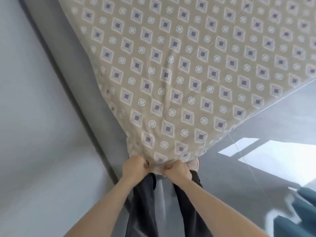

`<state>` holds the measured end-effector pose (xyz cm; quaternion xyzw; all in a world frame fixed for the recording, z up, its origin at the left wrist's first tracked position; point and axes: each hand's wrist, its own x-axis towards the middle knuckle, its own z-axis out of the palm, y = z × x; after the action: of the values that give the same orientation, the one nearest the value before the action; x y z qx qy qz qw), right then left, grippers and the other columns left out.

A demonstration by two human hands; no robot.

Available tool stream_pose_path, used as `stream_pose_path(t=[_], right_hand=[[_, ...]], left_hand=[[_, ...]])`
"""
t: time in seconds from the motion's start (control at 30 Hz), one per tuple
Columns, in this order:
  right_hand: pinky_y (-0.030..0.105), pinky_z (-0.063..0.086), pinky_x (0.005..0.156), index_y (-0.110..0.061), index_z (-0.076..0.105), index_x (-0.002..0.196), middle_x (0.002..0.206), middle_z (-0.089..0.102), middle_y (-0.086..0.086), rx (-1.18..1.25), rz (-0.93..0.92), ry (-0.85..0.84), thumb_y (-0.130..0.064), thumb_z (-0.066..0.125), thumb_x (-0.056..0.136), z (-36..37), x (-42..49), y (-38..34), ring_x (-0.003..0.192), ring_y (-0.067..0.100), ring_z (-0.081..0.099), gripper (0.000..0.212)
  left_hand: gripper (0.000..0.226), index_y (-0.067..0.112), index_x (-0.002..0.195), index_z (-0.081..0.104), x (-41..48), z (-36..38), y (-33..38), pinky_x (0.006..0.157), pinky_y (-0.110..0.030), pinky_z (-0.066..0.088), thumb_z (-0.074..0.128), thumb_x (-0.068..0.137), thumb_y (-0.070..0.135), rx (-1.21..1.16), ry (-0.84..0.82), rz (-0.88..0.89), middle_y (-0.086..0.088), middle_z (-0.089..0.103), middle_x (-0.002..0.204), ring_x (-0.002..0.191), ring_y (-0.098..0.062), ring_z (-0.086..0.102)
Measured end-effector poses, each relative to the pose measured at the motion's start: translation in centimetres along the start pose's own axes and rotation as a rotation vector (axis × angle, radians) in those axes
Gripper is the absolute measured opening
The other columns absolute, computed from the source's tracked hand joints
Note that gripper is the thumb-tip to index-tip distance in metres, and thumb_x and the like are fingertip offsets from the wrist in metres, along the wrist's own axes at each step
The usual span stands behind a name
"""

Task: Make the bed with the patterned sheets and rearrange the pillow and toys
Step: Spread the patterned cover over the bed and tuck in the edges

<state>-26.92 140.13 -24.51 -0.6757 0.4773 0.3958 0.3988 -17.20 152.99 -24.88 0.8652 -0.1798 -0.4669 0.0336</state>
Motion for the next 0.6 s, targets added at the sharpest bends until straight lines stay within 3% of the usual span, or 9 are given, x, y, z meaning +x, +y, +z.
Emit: stream_pose_path(t=[0.1,0.2,0.3,0.37,0.47,0.53,0.6], right_hand=[[0.025,0.045,0.067,-0.015,0.064,0.087,0.086,0.062,-0.002,0.001,0.011,0.062,-0.033,0.065,0.077,0.2,1.7,-0.9,0.088,0.022,0.063,0.02],[0.027,0.046,0.074,-0.012,0.062,0.109,0.104,0.066,0.0,0.116,0.092,0.049,-0.037,0.077,0.072,0.5,3.1,-1.3,0.102,0.022,0.062,0.047],[0.028,0.045,0.076,-0.011,0.062,0.111,0.104,0.065,0.001,0.229,0.017,0.004,-0.033,0.075,0.075,0.6,2.8,-1.0,0.097,0.02,0.058,0.044],[0.025,0.041,0.075,-0.011,0.059,0.115,0.106,0.063,0.004,0.144,-0.082,-0.096,-0.028,0.059,0.087,0.0,1.9,-0.9,0.091,0.017,0.053,0.033],[0.021,0.039,0.064,-0.011,0.062,0.101,0.09,0.06,0.002,-0.083,-0.142,-0.214,-0.024,0.04,0.094,-2.3,0.4,-1.0,0.08,0.017,0.052,0.027],[0.024,0.037,0.061,-0.013,0.055,0.072,0.07,0.052,-0.002,-0.165,-0.17,-0.205,-0.022,0.04,0.092,-4.5,-0.8,-1.5,0.071,0.016,0.049,0.027],[0.025,0.037,0.061,-0.008,0.054,0.067,0.067,0.05,-0.001,-0.179,-0.207,-0.181,-0.021,0.044,0.09,-7.2,-2.7,-2.4,0.065,0.014,0.046,0.028]], left_hand=[[0.031,0.018,0.07,0.062,1.6,0.2,1.0,0.055,-0.023,0.037,0.067,0.076,0.048,-0.078,0.039,-0.026,0.006,0.058,0.065,0.07,-0.018,0.06],[0.043,0.018,0.092,0.063,2.6,0.4,1.4,0.068,-0.027,0.045,0.071,0.071,0.055,-0.206,0.067,-0.076,0.003,0.067,0.086,0.084,-0.02,0.063],[0.028,0.018,0.083,0.06,2.1,0.3,1.2,0.071,-0.032,0.05,0.065,0.08,0.045,-0.218,0.023,-0.071,0.002,0.065,0.079,0.084,-0.023,0.063],[0.027,0.018,0.073,0.054,1.3,-0.2,0.8,0.072,-0.033,0.049,0.057,0.086,0.04,-0.255,-0.069,-0.066,0.001,0.061,0.076,0.086,-0.026,0.062],[0.023,0.012,0.092,0.064,0.2,-1.7,0.3,0.087,-0.041,0.051,0.046,0.091,0.027,-0.294,-0.137,-0.109,-0.002,0.067,0.098,0.097,-0.024,0.061],[0.026,0.011,0.104,0.066,-0.4,-3.4,0.7,0.091,-0.041,0.051,0.046,0.093,0.021,-0.382,-0.111,-0.144,-0.005,0.068,0.105,0.1,-0.025,0.063],[0.027,0.011,0.115,0.064,-1.5,-6.3,1.7,0.091,-0.034,0.05,0.049,0.094,0.02,-0.468,-0.073,-0.152,-0.005,0.066,0.114,0.104,-0.023,0.062]])
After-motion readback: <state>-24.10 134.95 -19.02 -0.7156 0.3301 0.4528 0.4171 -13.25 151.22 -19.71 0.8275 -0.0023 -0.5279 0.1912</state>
